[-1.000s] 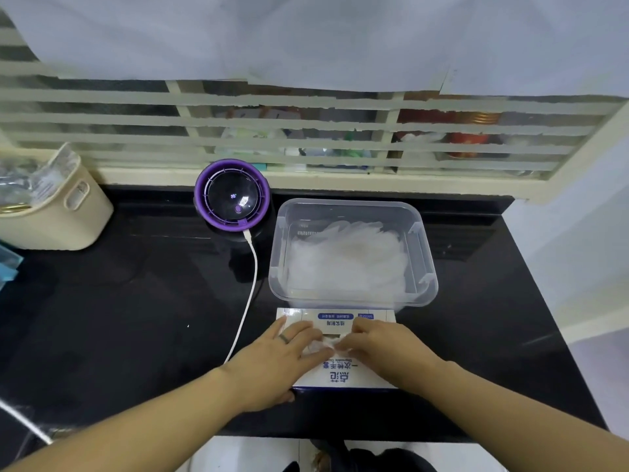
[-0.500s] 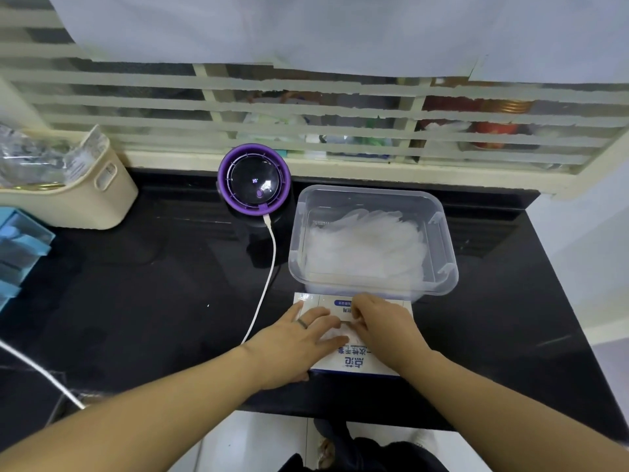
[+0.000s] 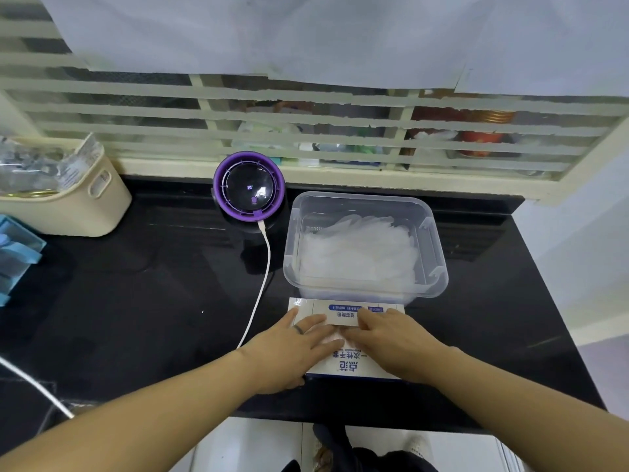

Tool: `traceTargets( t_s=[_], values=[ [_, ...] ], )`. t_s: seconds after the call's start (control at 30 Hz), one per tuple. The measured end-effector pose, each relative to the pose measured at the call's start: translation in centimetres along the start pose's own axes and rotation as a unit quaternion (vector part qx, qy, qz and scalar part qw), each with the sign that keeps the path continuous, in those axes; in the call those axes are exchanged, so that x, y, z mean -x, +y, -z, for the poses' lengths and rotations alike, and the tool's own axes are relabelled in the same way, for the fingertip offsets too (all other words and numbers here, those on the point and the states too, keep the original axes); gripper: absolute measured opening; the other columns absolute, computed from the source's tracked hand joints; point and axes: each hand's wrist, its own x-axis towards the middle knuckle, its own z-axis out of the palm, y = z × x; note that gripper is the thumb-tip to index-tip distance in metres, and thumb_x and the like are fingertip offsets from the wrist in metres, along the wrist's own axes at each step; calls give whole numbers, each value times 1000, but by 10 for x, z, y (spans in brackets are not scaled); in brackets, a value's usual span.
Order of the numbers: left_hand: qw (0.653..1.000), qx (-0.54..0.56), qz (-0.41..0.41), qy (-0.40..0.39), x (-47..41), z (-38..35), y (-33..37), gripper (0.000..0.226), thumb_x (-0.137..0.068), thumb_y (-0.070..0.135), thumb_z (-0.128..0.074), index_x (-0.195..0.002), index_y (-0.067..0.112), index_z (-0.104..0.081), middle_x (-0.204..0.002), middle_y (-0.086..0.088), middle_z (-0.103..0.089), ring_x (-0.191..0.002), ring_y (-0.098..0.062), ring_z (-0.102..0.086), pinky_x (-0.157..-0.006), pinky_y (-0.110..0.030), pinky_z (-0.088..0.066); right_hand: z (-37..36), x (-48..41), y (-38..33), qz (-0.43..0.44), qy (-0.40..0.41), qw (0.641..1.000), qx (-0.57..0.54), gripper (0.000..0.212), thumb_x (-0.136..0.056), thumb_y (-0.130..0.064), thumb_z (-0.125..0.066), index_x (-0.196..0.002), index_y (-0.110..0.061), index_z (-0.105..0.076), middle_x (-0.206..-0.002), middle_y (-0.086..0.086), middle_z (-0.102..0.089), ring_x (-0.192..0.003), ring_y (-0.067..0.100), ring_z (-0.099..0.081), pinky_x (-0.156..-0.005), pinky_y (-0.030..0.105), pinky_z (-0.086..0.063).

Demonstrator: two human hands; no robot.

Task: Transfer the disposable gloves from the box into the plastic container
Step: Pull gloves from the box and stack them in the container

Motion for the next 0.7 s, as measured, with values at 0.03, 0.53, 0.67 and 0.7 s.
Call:
traceTargets(
  t_s=[0.03,0.53,0.67,0.7],
  values=[
    [1000,10,-5,9,1,0,-1,79,-97,34,-52,-154,22,2,-161,-5,2,-148,-26,5,-118,-48,1,2,-2,-2,-2,-3,1000,5,45,-101,-34,-35,-145,-30,-28,-123,5,-42,-101,27,-51,-88,33,-38],
    [955,221,138,140,-1,-9,-4,79,-88,60,-53,-152,30,-16,-159,5,2,-146,-11,8,-118,-30,9,1,-21,9,40,12,999,-34,29,-97,-43,-42,-123,-39,-56,-101,-3,-46,-76,18,-43,-66,28,-36],
    [944,280,120,130,-1,-13,-6,81,-87,59,-56,-152,32,-17,-159,11,16,-137,1,26,-114,-20,4,-11,-31,4,17,82,995,-60,24,-85,-38,-50,-83,-33,-74,-78,-6,-57,-62,16,-55,-61,25,-31],
    [943,286,116,126,-1,-12,-6,82,-86,60,-57,-152,33,-17,-158,12,17,-136,2,26,-114,-20,3,-14,-32,3,14,72,994,-79,23,-84,-35,-52,-85,-30,-74,-81,-5,-60,-65,17,-57,-63,26,-34]
  ],
)
